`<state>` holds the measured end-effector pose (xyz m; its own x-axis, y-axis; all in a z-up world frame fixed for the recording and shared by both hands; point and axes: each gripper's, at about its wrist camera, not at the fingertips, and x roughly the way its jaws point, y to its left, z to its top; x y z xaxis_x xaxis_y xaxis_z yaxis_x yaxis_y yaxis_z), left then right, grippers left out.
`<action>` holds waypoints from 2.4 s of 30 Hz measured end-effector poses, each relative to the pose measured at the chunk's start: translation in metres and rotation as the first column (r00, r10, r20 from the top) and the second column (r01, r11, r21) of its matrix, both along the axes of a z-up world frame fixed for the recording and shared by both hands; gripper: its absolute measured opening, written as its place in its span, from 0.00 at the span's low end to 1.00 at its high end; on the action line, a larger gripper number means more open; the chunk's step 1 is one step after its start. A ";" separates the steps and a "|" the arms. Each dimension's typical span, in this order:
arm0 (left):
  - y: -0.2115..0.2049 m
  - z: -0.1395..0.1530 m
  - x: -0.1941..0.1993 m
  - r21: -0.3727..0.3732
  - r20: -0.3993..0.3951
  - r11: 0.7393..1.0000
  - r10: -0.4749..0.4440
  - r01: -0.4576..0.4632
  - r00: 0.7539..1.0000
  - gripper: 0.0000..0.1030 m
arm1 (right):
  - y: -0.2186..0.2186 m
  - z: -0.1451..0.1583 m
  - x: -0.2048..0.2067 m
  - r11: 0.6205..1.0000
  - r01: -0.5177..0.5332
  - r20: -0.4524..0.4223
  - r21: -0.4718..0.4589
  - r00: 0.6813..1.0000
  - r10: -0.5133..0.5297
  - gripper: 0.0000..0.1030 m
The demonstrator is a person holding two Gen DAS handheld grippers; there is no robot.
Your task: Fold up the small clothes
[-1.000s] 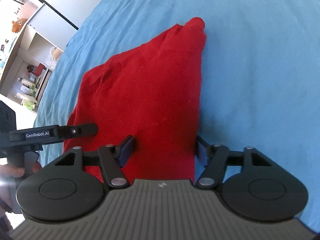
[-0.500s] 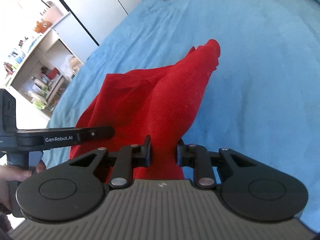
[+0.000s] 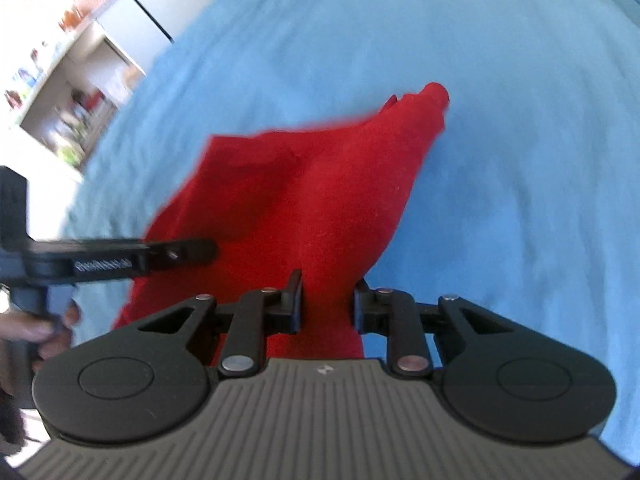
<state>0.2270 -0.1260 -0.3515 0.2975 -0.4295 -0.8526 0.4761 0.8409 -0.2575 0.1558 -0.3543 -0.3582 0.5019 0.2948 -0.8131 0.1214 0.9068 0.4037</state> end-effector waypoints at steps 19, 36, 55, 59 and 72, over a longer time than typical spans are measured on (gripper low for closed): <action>0.012 0.014 0.003 0.164 0.152 0.974 0.132 -0.157 0.980 0.92 | 0.003 0.000 -0.019 0.987 0.114 -0.032 -0.115 0.992 -0.118 0.99; 0.018 0.052 -0.007 0.225 0.214 0.957 0.134 -0.182 0.968 0.95 | 0.016 0.025 -0.031 0.943 0.256 0.020 -0.214 0.966 -0.258 1.00; 0.050 0.313 -0.155 0.279 0.095 0.948 0.134 -0.156 0.986 1.00 | 0.034 0.305 -0.156 0.904 0.218 -0.107 -0.368 0.956 -0.274 1.00; 0.055 0.336 -0.178 0.296 0.081 0.942 0.142 -0.160 0.987 1.00 | 0.043 0.333 -0.178 0.912 0.220 -0.173 -0.346 0.940 -0.293 1.00; 0.056 0.346 -0.212 0.318 0.115 0.935 0.127 -0.158 0.985 1.00 | 0.061 0.350 -0.206 0.911 0.210 -0.204 -0.355 0.933 -0.295 1.00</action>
